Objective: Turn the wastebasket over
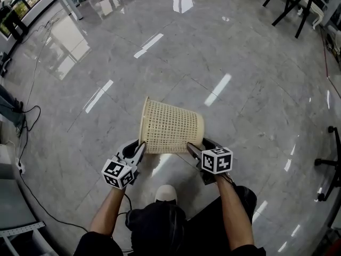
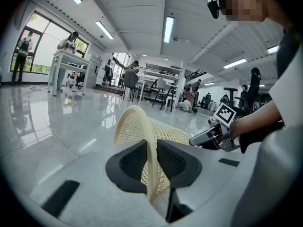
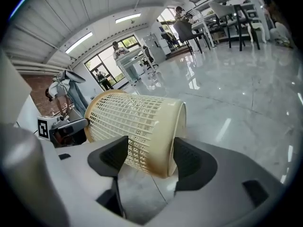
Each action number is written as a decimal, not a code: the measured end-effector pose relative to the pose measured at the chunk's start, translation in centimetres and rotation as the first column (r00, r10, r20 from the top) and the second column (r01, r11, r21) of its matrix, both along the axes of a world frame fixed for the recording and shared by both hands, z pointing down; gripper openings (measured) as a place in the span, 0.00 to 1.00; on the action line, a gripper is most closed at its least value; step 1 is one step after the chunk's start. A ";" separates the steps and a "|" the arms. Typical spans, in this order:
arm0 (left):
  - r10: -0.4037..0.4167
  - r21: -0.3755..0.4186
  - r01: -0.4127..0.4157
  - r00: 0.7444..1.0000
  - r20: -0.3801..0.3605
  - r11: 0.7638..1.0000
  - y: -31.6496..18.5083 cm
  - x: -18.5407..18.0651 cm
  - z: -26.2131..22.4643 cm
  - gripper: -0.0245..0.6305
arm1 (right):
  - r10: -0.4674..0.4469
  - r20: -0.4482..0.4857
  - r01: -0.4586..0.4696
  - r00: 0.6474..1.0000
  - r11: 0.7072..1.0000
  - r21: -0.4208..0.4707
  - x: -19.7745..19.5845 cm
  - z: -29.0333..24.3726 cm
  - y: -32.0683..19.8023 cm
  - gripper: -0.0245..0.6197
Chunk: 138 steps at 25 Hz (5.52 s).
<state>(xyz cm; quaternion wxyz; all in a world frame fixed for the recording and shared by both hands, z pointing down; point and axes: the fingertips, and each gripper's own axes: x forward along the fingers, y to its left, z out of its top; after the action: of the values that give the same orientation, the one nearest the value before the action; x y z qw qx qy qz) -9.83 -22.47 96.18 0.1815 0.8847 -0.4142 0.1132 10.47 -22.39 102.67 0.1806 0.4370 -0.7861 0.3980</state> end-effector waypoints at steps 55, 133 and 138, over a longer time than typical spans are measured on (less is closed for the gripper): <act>0.020 -0.212 -0.035 0.997 -0.070 0.977 1.1 7.8 11.6 0.24 | 0.147 -0.459 0.213 0.876 0.736 0.643 2.4 -16.4 -2.6 0.20; 0.261 0.144 -0.255 0.965 -0.025 0.956 2.7 15.0 -59.9 0.05 | 0.178 -0.233 -0.044 0.956 0.872 0.488 3.1 -68.4 5.8 0.06; 0.251 0.154 -0.244 0.967 -0.031 0.958 6.3 15.3 -71.6 0.05 | 0.183 -0.195 -0.071 0.964 0.878 0.473 2.2 -79.3 9.6 0.06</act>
<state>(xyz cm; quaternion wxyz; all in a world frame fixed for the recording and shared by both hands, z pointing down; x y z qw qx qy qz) 5.47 -16.16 24.59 0.1097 0.9432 -0.3029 0.0814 12.64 -12.82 23.34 0.1360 0.5621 -0.8007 0.1563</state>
